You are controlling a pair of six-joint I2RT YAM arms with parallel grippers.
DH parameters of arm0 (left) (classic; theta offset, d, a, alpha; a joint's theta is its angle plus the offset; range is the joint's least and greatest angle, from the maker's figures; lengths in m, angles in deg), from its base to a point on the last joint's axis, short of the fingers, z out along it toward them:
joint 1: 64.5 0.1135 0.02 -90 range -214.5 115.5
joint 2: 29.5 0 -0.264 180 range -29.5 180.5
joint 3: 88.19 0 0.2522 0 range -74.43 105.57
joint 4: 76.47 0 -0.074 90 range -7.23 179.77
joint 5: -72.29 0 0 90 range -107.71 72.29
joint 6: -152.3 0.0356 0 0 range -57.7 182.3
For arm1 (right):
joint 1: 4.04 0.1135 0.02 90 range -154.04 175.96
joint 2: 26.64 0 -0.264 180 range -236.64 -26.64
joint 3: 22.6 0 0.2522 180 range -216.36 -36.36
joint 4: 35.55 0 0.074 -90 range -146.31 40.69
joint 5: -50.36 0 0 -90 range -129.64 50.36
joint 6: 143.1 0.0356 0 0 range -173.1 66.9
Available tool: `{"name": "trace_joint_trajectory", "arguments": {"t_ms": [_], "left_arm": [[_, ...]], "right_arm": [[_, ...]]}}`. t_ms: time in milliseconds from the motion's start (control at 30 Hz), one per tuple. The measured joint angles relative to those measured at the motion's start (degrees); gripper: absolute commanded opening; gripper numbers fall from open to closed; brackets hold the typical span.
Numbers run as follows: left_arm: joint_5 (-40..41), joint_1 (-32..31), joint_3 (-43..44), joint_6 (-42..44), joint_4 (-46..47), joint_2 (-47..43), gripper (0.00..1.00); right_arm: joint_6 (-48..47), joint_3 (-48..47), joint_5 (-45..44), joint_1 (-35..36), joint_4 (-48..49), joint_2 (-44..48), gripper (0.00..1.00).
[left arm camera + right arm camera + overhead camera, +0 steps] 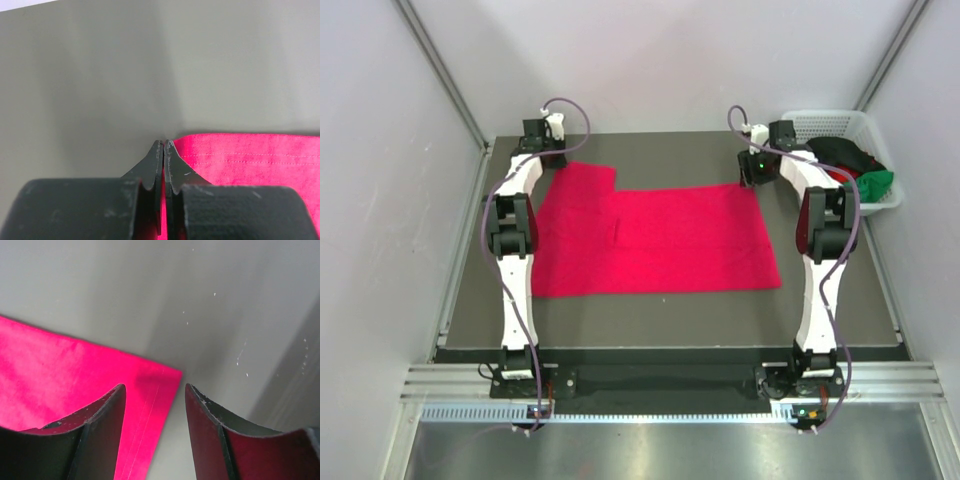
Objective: Fold and stack the t-shirts
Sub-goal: Fold the tshirt
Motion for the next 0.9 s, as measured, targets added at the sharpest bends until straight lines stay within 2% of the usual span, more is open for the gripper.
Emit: {"name": "trace_joint_trajectory", "arguments": {"t_ms": [267,300,333,367,467,500,533,900], "left_arm": [[1.1,-0.4,-0.1,1.0,-0.1,-0.1,0.00],[1.2,-0.5,-0.1,1.1,-0.1,-0.1,0.00],[1.3,-0.5,-0.1,1.3,-0.2,-0.1,0.00],[1.4,-0.5,-0.1,1.4,-0.2,-0.1,0.00],[1.7,-0.6,-0.2,1.8,-0.2,-0.3,0.00],[1.8,-0.7,-0.4,2.0,-0.3,-0.4,0.00],[1.9,-0.7,-0.4,2.1,-0.4,-0.5,0.00],[4.7,-1.0,-0.7,4.4,-2.5,-3.4,0.00]], "right_arm": [[0.1,-0.5,0.4,0.0,0.4,-1.6,0.50],[0.2,-0.5,0.5,0.0,0.6,-1.6,0.47],[0.3,-0.5,0.6,0.0,0.7,-1.7,0.43],[0.4,-0.6,0.7,0.0,0.9,-1.7,0.32],[0.5,-1.4,1.3,0.0,1.2,-2.3,0.16],[0.5,-1.4,1.5,0.0,1.2,-2.5,0.05],[0.5,-1.6,1.6,0.0,1.2,-2.6,0.02],[0.5,-1.6,1.3,-0.4,1.3,-2.5,0.00]]}}
